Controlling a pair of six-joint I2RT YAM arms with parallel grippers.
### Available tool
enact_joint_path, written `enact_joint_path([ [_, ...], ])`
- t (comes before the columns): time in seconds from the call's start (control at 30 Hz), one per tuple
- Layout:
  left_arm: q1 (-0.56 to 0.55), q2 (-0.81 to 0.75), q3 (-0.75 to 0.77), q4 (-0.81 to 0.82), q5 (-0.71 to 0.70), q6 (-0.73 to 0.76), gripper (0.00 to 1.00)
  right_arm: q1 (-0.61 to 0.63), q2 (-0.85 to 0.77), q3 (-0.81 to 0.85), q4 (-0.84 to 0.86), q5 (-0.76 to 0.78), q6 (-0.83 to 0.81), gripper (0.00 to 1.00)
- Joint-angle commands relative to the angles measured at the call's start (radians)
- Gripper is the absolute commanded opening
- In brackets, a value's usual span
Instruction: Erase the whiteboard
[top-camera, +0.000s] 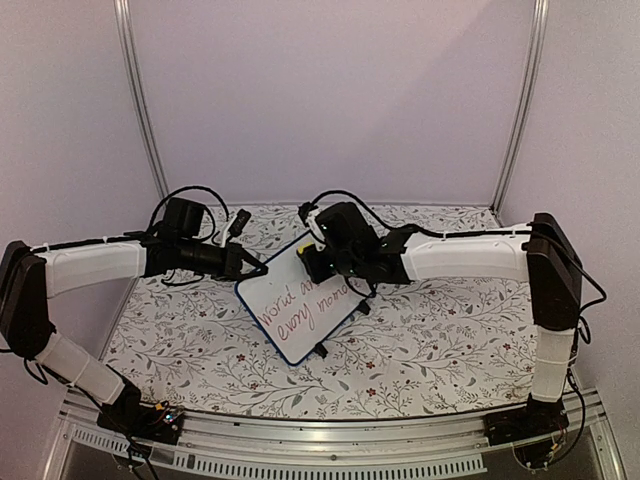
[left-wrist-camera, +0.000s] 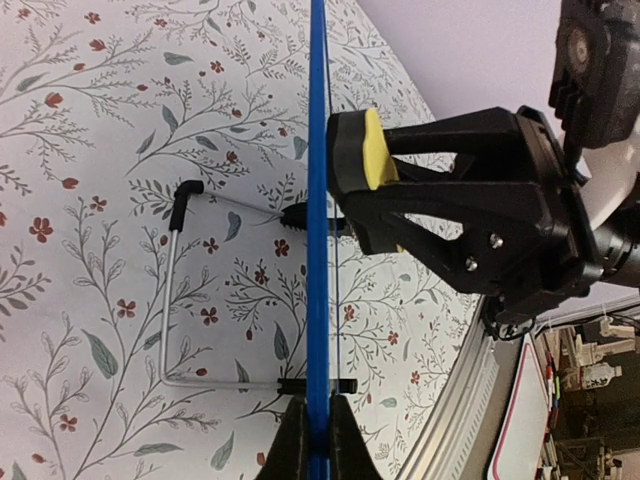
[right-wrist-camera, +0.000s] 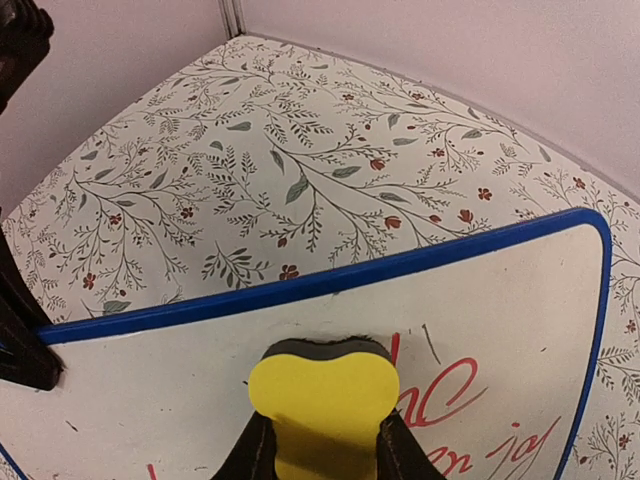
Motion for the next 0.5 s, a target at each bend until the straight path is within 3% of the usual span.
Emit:
enact_joint_path([
  [0.0, -0.008, -0.015, 0.005, 0.01, 0.054, 0.015, 0.0, -0.01, -0.019, -0.124, -0.022, -0.028, 0.009, 0.18],
  [0.23, -0.009, -0.013, 0.002, 0.012, 0.056, 0.014, 0.0, -0.01, -0.071, -0.218, -0.001, -0.031, 0.026, 0.17],
  [0.47, -0.009, -0.013, 0.002, 0.012, 0.055, 0.016, 0.0, -0.009, -0.059, -0.162, 0.002, -0.011, 0.025, 0.18],
])
